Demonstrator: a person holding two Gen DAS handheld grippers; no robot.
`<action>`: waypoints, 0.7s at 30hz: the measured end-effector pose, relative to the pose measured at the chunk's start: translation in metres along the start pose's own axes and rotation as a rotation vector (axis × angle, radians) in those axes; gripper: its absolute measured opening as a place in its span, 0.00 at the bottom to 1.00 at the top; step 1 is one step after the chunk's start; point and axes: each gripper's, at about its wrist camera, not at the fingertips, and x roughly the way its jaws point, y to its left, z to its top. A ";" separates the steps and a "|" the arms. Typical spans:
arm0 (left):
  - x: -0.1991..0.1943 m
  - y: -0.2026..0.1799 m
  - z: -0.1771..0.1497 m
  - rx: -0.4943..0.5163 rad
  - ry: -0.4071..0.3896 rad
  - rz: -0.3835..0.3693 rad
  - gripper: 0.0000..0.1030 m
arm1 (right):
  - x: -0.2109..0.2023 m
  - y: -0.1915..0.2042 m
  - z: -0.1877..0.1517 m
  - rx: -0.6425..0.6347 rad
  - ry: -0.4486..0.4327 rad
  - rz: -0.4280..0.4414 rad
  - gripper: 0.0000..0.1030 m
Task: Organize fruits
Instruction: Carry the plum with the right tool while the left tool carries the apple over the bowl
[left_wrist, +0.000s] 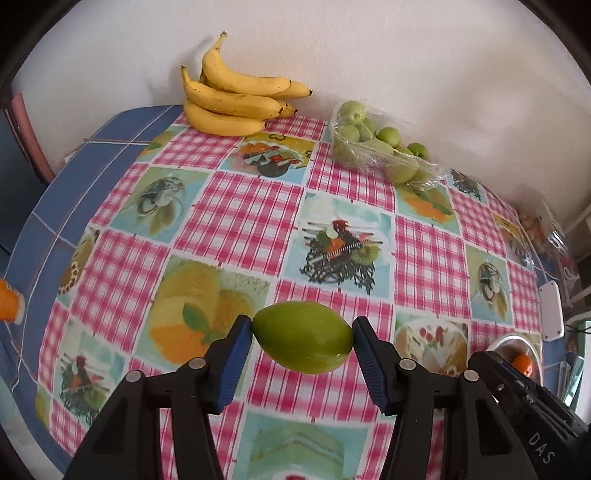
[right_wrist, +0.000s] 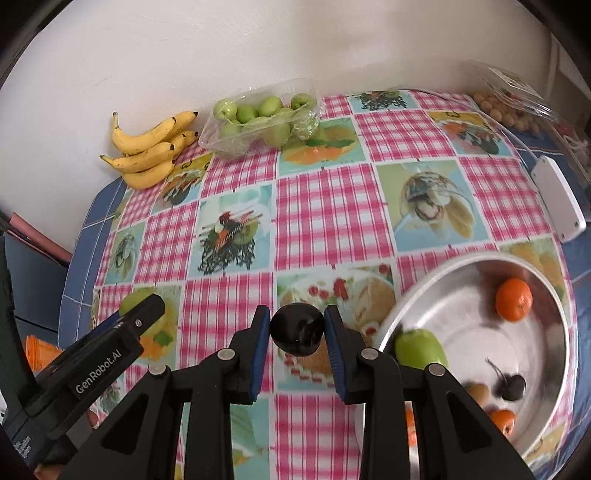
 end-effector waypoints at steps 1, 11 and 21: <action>-0.002 0.000 -0.004 0.000 0.000 -0.002 0.57 | -0.002 -0.001 -0.006 0.001 0.004 -0.002 0.30; -0.020 -0.005 -0.040 0.000 0.005 -0.049 0.57 | -0.021 -0.004 -0.048 -0.010 0.014 -0.032 0.30; -0.045 -0.002 -0.063 -0.022 -0.011 -0.083 0.57 | -0.040 -0.006 -0.080 -0.041 -0.008 -0.050 0.30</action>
